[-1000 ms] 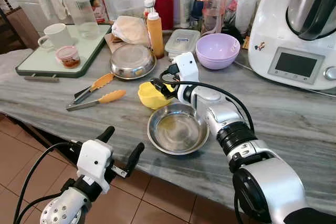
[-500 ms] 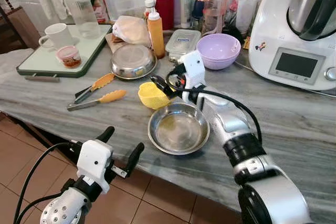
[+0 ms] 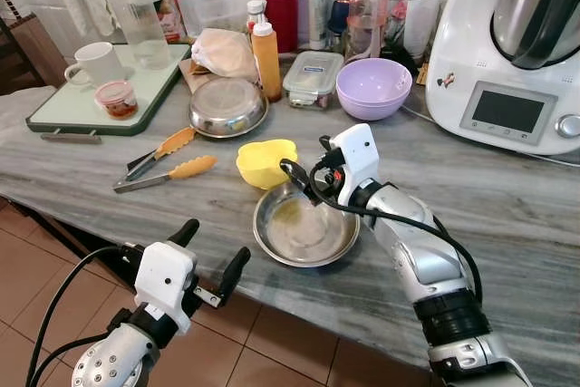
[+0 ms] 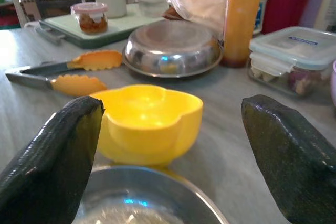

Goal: Setting the table

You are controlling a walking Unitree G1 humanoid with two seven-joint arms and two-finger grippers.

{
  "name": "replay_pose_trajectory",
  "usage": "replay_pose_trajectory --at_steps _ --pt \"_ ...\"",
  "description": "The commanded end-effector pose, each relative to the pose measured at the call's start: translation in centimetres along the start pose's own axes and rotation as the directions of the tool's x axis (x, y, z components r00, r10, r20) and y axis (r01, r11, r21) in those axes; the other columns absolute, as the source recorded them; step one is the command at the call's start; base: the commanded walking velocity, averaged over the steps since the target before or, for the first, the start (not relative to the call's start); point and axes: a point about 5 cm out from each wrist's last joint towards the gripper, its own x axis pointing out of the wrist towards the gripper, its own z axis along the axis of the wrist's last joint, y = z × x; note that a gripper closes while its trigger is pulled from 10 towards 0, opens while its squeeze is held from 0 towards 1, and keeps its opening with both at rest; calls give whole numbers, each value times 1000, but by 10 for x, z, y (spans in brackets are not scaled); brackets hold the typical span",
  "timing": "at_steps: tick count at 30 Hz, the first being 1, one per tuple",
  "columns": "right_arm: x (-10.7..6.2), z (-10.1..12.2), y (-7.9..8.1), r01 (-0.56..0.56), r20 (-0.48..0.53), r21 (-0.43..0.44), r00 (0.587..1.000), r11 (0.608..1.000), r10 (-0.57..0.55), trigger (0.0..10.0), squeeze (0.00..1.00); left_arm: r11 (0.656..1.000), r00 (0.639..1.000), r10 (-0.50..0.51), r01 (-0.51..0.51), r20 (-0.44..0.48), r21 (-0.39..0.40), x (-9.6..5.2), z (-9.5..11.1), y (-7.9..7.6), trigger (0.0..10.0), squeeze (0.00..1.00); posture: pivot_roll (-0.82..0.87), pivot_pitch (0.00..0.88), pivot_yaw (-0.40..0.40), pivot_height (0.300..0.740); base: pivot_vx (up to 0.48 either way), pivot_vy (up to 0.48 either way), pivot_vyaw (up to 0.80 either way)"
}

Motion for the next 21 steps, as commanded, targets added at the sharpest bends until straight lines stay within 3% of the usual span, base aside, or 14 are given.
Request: replay_pose_trajectory --at_steps 1,11,21 --pt "-3 -3 1 5 -22 -11 1000 1000 -5 10000 1000 1000 1000 -2 2 -13 11 -1 -2 1 10000 0 -106 93 95 740 0 0 0" --pt "0 -10 -1 17 -69 -30 997 999 -20 10000 1000 1000 1000 -4 4 -14 11 1 -4 2 10000 0 -105 95 98 740 0 0 0" --pt "14 -11 -1 14 -78 -23 997 1000 -15 10000 1000 1000 1000 6 -6 -18 14 2 -5 2 10000 0 -90 90 94 740 0 0 0"
